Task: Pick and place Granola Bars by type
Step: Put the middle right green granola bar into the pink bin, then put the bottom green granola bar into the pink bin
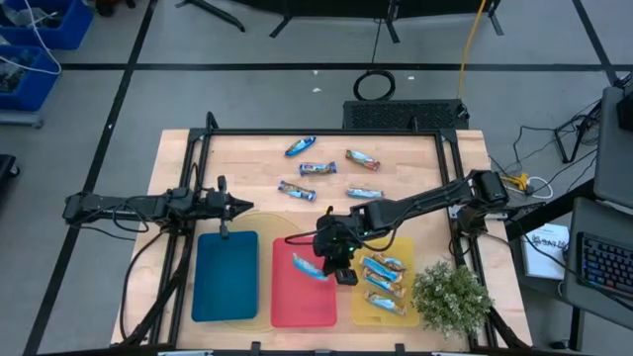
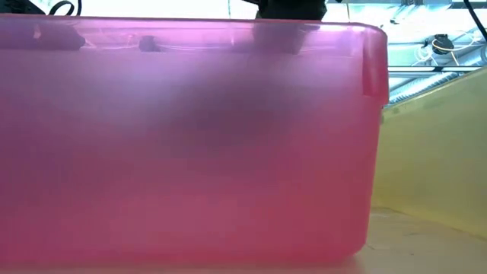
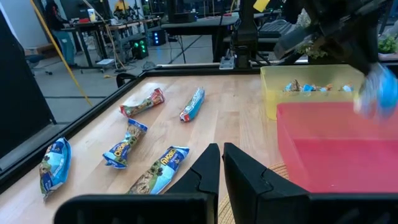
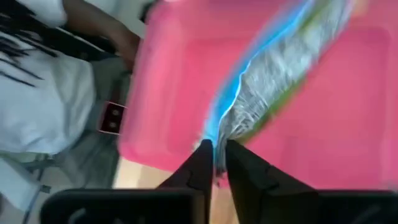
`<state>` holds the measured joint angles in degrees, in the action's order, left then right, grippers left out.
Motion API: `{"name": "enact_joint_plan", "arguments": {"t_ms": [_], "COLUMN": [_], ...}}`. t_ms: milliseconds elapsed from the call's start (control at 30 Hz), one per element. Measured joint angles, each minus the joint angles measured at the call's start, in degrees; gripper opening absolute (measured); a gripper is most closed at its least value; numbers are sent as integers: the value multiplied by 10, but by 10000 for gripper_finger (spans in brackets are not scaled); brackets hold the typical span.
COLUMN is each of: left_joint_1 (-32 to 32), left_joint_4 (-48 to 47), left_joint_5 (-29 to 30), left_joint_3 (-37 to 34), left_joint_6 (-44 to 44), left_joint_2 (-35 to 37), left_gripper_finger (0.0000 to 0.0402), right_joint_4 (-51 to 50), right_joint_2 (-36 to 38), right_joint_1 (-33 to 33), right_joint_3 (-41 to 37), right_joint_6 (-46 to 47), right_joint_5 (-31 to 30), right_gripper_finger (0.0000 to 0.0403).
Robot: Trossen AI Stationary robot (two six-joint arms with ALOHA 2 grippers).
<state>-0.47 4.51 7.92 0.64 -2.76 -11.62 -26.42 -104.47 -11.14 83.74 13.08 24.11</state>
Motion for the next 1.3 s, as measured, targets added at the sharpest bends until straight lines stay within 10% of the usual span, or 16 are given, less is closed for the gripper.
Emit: {"name": "enact_joint_plan", "arguments": {"t_ms": [267, 633, 1300], "left_joint_1": [0, 0, 0], "left_joint_4": [0, 0, 0], "left_joint_5": [0, 0, 0], "left_joint_3": [0, 0, 0], "left_joint_6": [0, 0, 0], "left_joint_2": [0, 0, 0], "left_gripper_finger": [31, 31, 31], "right_joint_4": [7, -234, -185], "right_joint_2": [2, 76, 82], "right_joint_1": [9, 123, 307], "right_joint_3": [0, 0, -143], "right_joint_6": [-17, -82, -123], "right_joint_5": [-16, -295, -194], "right_gripper_finger": [124, 136, 157]}}
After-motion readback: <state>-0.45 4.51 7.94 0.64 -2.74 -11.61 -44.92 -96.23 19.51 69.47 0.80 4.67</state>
